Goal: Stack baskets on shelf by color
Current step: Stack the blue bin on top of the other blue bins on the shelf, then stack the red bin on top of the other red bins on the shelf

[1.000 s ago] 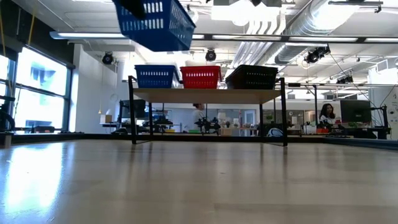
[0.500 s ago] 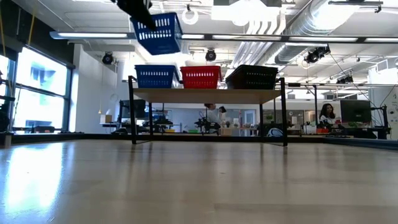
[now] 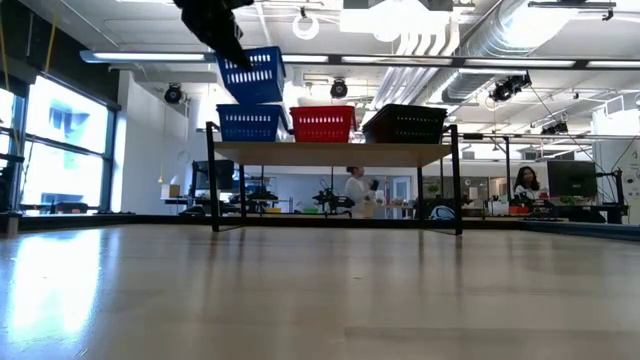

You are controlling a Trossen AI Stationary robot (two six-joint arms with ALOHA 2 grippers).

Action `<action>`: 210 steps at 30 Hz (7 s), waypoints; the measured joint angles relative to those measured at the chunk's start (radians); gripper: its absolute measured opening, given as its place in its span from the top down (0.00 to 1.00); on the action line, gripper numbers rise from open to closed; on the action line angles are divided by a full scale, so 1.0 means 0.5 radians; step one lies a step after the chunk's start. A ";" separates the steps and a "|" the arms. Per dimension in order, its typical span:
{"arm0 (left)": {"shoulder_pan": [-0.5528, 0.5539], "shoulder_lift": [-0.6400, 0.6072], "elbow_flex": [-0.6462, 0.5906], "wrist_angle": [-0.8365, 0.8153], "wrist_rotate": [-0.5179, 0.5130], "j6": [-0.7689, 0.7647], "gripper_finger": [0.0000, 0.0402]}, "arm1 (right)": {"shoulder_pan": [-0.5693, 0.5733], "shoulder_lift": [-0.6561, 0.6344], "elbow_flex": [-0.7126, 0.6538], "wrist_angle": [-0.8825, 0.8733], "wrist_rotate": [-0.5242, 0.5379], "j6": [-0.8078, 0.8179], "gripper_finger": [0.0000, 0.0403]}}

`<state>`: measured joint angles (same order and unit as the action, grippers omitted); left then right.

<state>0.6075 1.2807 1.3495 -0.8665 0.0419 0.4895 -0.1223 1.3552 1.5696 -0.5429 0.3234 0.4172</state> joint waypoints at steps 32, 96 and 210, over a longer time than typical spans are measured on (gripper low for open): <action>0.082 0.244 0.000 -0.053 -0.059 0.186 0.95 | -0.082 0.001 0.000 -0.314 -0.107 -0.019 0.60; -1.973 -0.497 0.000 -1.221 -0.428 -3.413 0.60 | 0.295 0.003 0.000 -0.722 -0.184 0.922 0.60; -1.817 0.164 -0.706 0.185 0.028 -3.407 0.99 | 0.745 0.255 -0.001 -0.441 -0.715 -0.665 0.60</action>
<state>-0.3011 1.3628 0.9966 -0.7739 0.0557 -1.2141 0.2504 1.4825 1.5692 -0.7635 -0.0341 0.0849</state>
